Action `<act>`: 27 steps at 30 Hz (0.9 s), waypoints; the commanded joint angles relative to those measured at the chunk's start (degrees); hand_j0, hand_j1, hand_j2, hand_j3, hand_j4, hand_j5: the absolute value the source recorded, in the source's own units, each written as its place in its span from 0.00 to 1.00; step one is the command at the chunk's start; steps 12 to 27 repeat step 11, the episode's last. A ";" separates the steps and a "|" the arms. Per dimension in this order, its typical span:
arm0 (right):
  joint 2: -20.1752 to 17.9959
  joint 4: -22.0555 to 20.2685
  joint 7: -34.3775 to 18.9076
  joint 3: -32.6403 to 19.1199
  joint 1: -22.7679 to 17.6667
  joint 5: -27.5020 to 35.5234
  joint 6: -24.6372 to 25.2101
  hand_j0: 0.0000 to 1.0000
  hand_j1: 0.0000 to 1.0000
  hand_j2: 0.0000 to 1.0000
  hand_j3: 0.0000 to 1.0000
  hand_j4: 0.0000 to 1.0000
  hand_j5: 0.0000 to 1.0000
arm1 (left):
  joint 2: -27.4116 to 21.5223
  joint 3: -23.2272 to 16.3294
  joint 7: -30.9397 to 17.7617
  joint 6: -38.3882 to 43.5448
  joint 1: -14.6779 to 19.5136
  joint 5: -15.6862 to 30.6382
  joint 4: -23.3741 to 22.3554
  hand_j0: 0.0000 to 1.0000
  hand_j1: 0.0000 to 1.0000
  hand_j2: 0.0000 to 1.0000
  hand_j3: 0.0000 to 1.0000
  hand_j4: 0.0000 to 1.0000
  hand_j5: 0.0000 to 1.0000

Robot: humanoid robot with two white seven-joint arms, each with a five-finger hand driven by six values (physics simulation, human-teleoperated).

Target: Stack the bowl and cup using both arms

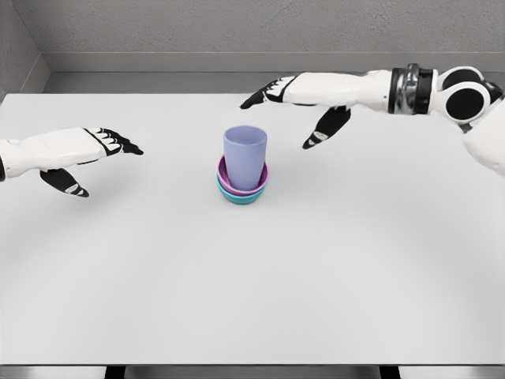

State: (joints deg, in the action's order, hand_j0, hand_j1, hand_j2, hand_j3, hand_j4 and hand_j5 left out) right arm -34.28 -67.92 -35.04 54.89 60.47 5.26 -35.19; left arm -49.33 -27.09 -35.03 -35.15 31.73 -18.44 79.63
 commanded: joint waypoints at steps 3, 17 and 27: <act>-6.41 0.15 0.04 -5.67 -2.72 4.40 0.19 1.00 1.00 1.00 1.00 1.00 1.00 | -0.06 0.02 0.03 0.15 0.00 0.34 0.00 1.00 1.00 1.00 1.00 1.00 1.00; -14.67 0.51 0.04 -7.17 -9.05 10.73 0.19 1.00 1.00 1.00 1.00 1.00 1.00 | -0.06 -0.15 0.03 0.15 -0.09 0.43 0.00 1.00 1.00 1.00 1.00 1.00 1.00; -14.67 0.51 0.04 -7.17 -9.05 10.73 0.19 1.00 1.00 1.00 1.00 1.00 1.00 | -0.06 -0.15 0.03 0.15 -0.09 0.43 0.00 1.00 1.00 1.00 1.00 1.00 1.00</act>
